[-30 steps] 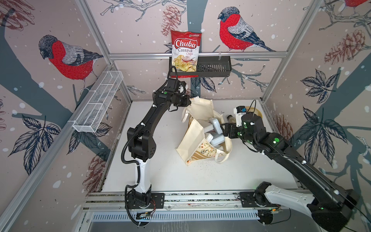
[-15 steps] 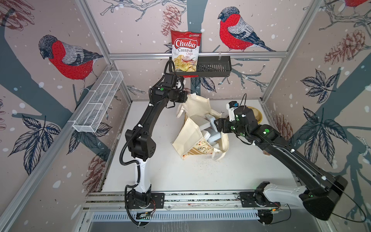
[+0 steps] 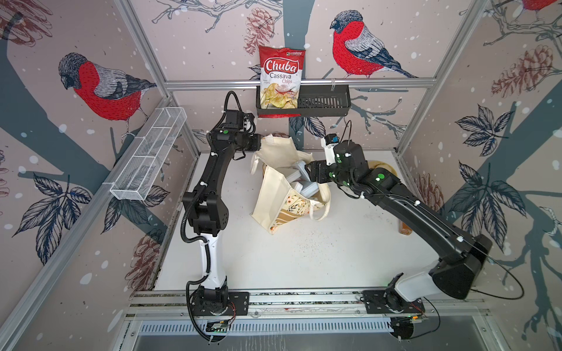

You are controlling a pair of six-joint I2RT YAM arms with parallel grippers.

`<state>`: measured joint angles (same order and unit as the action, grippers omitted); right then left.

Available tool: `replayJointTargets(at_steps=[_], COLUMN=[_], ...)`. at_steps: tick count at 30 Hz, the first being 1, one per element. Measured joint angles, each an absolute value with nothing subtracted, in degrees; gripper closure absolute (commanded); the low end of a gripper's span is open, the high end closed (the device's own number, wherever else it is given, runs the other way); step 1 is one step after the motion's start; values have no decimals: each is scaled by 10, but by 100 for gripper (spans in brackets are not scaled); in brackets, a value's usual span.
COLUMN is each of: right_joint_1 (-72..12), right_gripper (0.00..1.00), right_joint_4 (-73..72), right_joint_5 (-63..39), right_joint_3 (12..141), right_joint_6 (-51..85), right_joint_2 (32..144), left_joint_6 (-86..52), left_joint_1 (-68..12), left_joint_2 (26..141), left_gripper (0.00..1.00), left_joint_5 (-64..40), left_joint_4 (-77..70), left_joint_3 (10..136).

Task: Take out the pencil case from the canvas bag
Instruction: Pick up the canvas bag from the center of the board, then pick up the pencil case from the canvas bag.

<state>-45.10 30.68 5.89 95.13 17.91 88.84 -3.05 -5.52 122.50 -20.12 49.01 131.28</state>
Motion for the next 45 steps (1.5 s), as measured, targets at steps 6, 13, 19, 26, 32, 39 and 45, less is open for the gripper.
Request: replayJointTargets(at_steps=[6,13,19,26,32,39,45], right_joint_1=[-477,-481,-481,-475,-471,-471,-473], right_gripper=[34,39,37,35,35,41,45], right_joint_4=[345,405,460,479,482,484,498], right_joint_5=[76,92,126,163,186,192,198], right_joint_3=[1077,1201,1260,1267,1287,1298,1300], right_joint_6=[145,114,90,72,59,47,45], right_joint_2=[985,1080,1134,1164,1197,1218,1226], left_joint_6=[-30,-48,-71,-77,-85,-86,-86], left_joint_1=[-42,-18,-17,-17,-19,-20,-21], left_joint_2=[1225,1200,1190,1142,1133,1132,1132], left_gripper=[100,100,100,100,100,100,100], left_joint_5=[-222,-271,-302,-320,-330,-329,-328], left_joint_4=[482,429,388,333,326,320,317], left_joint_3=[1313,1234,1199,1115,1104,1098,1096])
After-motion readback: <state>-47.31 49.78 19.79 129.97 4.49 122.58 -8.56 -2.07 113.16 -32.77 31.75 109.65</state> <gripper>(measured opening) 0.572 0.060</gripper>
